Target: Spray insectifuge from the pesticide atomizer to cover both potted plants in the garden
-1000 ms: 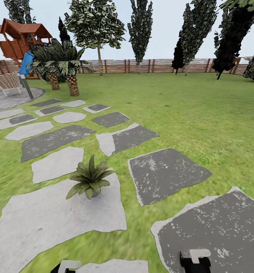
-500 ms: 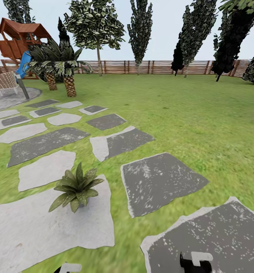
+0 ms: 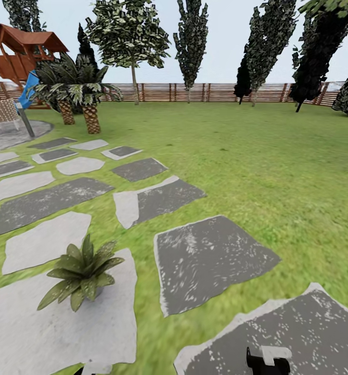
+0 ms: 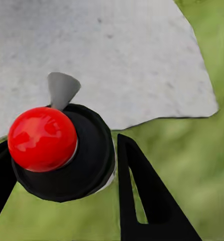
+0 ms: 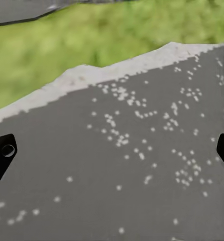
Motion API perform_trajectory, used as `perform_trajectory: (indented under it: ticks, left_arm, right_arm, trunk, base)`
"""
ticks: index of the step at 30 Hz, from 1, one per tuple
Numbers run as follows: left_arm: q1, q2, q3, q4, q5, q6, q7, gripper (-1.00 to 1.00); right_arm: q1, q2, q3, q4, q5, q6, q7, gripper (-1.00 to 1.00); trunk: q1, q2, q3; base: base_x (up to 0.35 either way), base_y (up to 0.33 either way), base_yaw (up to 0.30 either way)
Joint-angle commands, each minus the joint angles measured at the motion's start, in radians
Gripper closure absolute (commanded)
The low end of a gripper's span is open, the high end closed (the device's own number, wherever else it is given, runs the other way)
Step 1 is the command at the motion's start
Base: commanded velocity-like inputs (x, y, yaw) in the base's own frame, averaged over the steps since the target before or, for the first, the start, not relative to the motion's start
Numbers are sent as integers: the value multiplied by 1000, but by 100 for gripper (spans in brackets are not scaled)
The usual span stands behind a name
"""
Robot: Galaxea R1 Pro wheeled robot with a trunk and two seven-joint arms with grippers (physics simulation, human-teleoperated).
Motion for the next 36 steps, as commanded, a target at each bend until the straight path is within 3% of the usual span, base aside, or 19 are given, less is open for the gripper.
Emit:
perform_trajectory:
  ticks: [1, 10, 36]
  left_arm:
    - [0, 0, 5, 1, -10, -4, 3, 100]
    - [21, 2, 6, 1, -12, -121, 3, 100]
    - [21, 3, 6, 24, -12, -137, 3, 100]
  right_arm:
    - [-1, 0, -8, 1, 11, -2, -2, -100]
    - [-1, 1, -8, 33, 11, -2, -1, -100]
    - [-1, 2, -8, 33, 11, -2, -1, -100]
  trunk:
    - [0, 0, -1]
    - [0, 0, -1]
    - [0, 0, -1]
  base:
    - [185, -277, 0]
    - [224, -264, 0]
    - [275, -214, 0]
